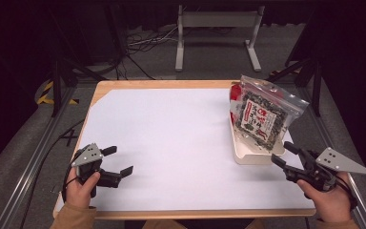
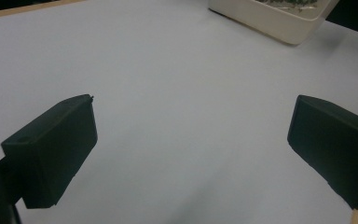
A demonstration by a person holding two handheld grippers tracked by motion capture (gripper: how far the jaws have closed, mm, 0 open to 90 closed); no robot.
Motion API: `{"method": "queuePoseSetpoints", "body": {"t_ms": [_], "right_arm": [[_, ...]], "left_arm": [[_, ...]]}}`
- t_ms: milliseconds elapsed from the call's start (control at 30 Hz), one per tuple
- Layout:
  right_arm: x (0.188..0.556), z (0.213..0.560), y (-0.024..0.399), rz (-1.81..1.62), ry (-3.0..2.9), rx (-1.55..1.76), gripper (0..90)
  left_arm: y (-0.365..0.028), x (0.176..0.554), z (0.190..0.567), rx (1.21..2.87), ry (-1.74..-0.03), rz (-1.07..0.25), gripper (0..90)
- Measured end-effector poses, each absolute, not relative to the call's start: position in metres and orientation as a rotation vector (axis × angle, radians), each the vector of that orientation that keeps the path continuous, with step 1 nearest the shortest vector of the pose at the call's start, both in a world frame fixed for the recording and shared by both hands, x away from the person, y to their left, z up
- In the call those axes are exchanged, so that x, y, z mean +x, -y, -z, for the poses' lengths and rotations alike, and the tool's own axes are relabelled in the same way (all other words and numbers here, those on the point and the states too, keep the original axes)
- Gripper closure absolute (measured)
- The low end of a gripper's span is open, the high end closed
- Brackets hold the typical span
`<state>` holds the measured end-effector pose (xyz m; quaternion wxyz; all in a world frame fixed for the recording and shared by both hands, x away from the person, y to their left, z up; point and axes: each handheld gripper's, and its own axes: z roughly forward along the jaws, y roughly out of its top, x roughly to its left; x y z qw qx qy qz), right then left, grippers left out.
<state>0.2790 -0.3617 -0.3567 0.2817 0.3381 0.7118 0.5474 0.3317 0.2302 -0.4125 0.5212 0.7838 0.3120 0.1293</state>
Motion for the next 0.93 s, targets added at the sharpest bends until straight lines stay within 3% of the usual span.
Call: {"method": "queuePoseSetpoints", "body": {"t_ms": [533,933], "right_arm": [[0.297,0.411,0.322,-1.525,-2.102,0.767,36.7],[0.301,0.422,0.315,-1.513,-2.127,0.755,36.1]], "left_arm": [[-0.228,0.322,0.413,1.876,-0.634,-0.291,1.9],[-0.229,0.32,0.416,1.834,-0.604,-0.277,1.6]]}}
